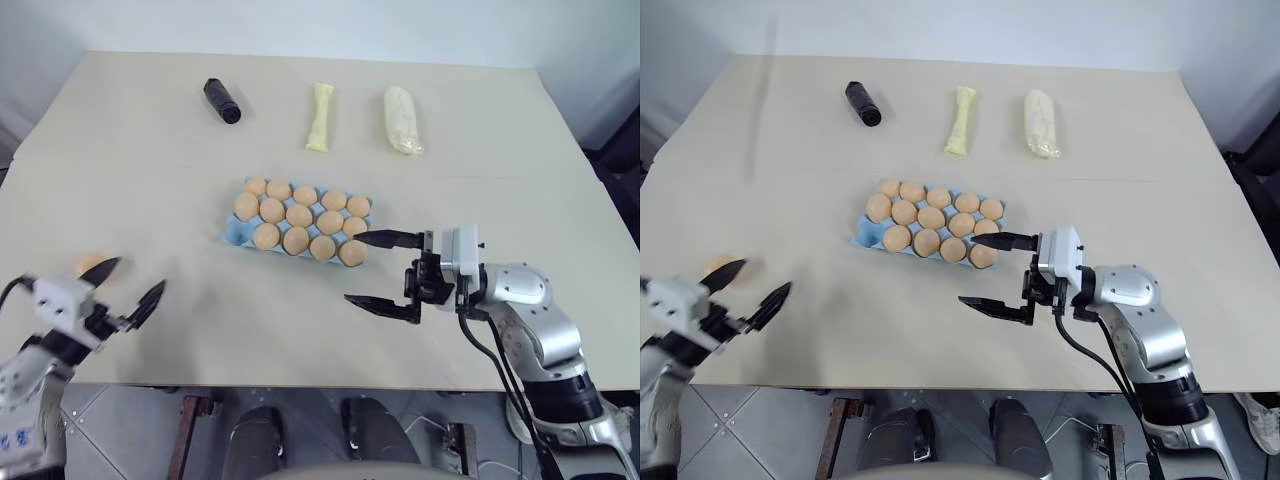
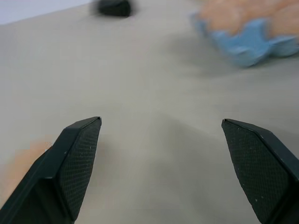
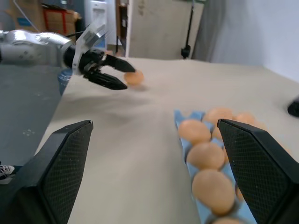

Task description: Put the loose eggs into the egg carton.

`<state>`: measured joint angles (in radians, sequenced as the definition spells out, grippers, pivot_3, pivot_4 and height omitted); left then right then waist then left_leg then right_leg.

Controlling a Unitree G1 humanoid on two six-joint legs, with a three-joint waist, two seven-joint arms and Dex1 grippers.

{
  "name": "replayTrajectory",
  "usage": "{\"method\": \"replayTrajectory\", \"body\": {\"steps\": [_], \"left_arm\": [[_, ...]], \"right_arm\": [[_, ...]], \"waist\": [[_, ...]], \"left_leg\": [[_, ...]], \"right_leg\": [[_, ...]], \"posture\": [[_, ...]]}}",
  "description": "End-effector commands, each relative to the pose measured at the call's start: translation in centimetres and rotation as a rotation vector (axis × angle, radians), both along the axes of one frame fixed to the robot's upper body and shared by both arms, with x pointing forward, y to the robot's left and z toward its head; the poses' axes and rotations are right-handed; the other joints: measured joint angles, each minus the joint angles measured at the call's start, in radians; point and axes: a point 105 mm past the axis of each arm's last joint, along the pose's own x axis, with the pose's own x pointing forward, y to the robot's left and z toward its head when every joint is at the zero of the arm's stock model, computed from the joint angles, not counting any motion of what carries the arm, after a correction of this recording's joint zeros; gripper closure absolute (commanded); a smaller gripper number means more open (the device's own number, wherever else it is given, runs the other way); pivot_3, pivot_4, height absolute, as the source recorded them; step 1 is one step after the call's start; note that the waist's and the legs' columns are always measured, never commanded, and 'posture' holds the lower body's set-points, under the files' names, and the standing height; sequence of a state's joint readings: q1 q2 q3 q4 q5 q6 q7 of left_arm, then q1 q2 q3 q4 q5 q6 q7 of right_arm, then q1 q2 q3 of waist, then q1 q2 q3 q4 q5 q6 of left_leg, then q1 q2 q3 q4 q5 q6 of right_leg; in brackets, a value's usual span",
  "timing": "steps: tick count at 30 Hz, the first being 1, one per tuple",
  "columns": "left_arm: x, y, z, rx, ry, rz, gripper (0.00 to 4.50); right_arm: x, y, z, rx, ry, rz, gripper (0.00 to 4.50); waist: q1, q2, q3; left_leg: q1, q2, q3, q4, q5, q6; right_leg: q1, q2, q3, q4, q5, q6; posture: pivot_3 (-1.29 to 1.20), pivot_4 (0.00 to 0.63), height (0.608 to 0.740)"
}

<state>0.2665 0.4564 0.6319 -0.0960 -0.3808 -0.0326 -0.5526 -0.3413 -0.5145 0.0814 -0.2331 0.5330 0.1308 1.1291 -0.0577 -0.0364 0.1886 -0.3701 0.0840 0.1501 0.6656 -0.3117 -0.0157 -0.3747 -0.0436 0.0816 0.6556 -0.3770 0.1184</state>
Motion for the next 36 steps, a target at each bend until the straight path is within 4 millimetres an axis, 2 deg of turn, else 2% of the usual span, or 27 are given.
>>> {"method": "replayTrajectory", "body": {"steps": [1, 3, 7, 9, 13, 17, 19, 24, 27, 31, 34, 35, 36], "left_arm": [[-3.0, 2.1, -0.4, -0.004, -0.009, 0.184, 0.14], [-4.4, 2.6, -1.7, -0.054, 0.004, 0.264, 0.14], [-4.7, 3.7, -1.4, -0.137, -0.057, 0.366, 0.14], [-3.8, 3.9, -0.8, -0.162, -0.083, 0.369, 0.14], [-0.4, 3.6, 0.2, -0.098, -0.060, 0.290, 0.14], [2.6, 3.9, 1.1, -0.118, -0.045, 0.253, 0.14], [3.8, 4.2, 1.0, -0.162, -0.033, 0.242, 0.14], [5.4, 4.6, -0.6, -0.153, 0.063, 0.228, 0.14], [5.6, 4.8, -0.9, -0.175, 0.082, 0.217, 0.65], [6.0, 4.0, 0.6, -0.139, 0.034, 0.156, 1.82], [7.0, 1.3, 3.1, -0.138, -0.064, 0.005, 2.63], [7.3, 0.7, 3.5, -0.139, -0.076, -0.023, 2.63], [8.1, -1.3, 4.2, -0.091, -0.075, -0.104, 2.63]], "right_arm": [[-0.2, 0.2, 0.4, 0.015, -0.016, 0.035, 0.00], [-0.2, 0.3, 0.3, 0.011, -0.012, 0.046, 0.00], [-0.1, 0.2, 0.4, 0.008, -0.011, 0.049, 0.00], [-0.1, 0.2, 0.3, 0.003, -0.010, 0.048, 0.00], [-0.1, 0.1, 0.2, -0.003, -0.009, 0.044, 0.00], [-0.2, -0.1, -0.6, -0.011, 0.000, 0.035, 0.00], [-0.1, -0.2, -0.7, -0.010, 0.004, 0.019, 0.00], [0.1, -0.4, -0.7, 0.002, -0.003, -0.014, 0.00], [-0.1, -0.5, -0.9, 0.004, -0.002, -0.026, 0.00], [-0.1, -0.7, -0.9, 0.007, -0.002, -0.045, 0.00], [0.0, -0.9, -1.0, 0.007, -0.002, -0.064, 0.00], [0.0, -0.9, -1.1, 0.007, -0.003, -0.068, 0.00], [0.0, -1.0, -1.1, 0.007, -0.003, -0.074, 0.00]], "waist": [[0.000, 0.000, 0.000], [-0.001, 0.000, 0.000], [0.005, -0.002, -0.001], [0.004, -0.002, -0.001], [0.002, -0.002, -0.001], [0.002, -0.002, -0.001], [0.001, -0.002, -0.001], [-0.003, -0.002, -0.001], [0.000, -0.002, -0.001], [0.000, -0.002, 0.000], [0.002, -0.002, 0.000], [0.005, -0.002, 0.000], [0.009, -0.002, -0.001]], "left_leg": [[0.000, 0.000, 0.000, 0.000, 0.000, 0.000], [0.000, 0.000, -0.001, -0.001, 0.000, 0.000], [-0.001, -0.001, -0.002, -0.001, -0.001, 0.001], [-0.001, -0.001, -0.003, -0.001, -0.002, 0.003], [0.000, 0.000, -0.003, -0.001, -0.002, 0.003], [0.000, 0.000, -0.002, -0.001, 0.001, -0.001], [-0.001, 0.002, -0.003, -0.001, 0.001, -0.002], [0.000, 0.005, 0.001, -0.002, 0.001, -0.004], [-0.001, 0.006, 0.002, -0.002, 0.000, -0.004], [0.000, 0.006, 0.003, -0.001, 0.000, -0.004], [0.000, 0.006, 0.003, -0.001, 0.001, -0.004], [0.000, 0.006, 0.003, -0.001, 0.001, -0.005], [-0.001, 0.006, 0.001, -0.001, 0.001, -0.005]], "right_leg": [[0.000, 0.000, 0.000, 0.000, 0.000, 0.000], [0.000, 0.000, 0.000, -0.001, 0.000, 0.000], [0.001, 0.000, 0.000, -0.003, 0.000, 0.000], [0.002, -0.001, 0.000, -0.003, 0.001, -0.002], [0.002, -0.001, -0.007, -0.003, 0.002, -0.004], [0.002, -0.004, -0.015, -0.002, 0.003, -0.005], [0.001, -0.004, -0.020, -0.002, 0.003, -0.005], [-0.002, -0.002, -0.023, -0.002, 0.003, -0.005], [-0.002, -0.002, -0.023, -0.002, 0.003, -0.006], [-0.002, -0.003, -0.023, -0.002, 0.003, -0.006], [-0.002, -0.003, -0.024, -0.001, 0.003, -0.006], [-0.002, -0.003, -0.024, -0.001, 0.003, -0.006], [-0.002, -0.003, -0.025, -0.001, 0.003, -0.006]], "posture": [[0.00, 0.150, 0.740], [0.00, 0.150, 0.740], [0.00, 0.150, 0.740], [0.00, 0.150, 0.740], [0.00, 0.150, 0.740], [0.00, 0.150, 0.740], [0.00, 0.150, 0.740], [0.00, 0.150, 0.740], [0.00, 0.150, 0.740], [0.00, 0.150, 0.740], [0.00, 0.150, 0.740], [0.00, 0.150, 0.740], [0.00, 0.150, 0.740]]}}
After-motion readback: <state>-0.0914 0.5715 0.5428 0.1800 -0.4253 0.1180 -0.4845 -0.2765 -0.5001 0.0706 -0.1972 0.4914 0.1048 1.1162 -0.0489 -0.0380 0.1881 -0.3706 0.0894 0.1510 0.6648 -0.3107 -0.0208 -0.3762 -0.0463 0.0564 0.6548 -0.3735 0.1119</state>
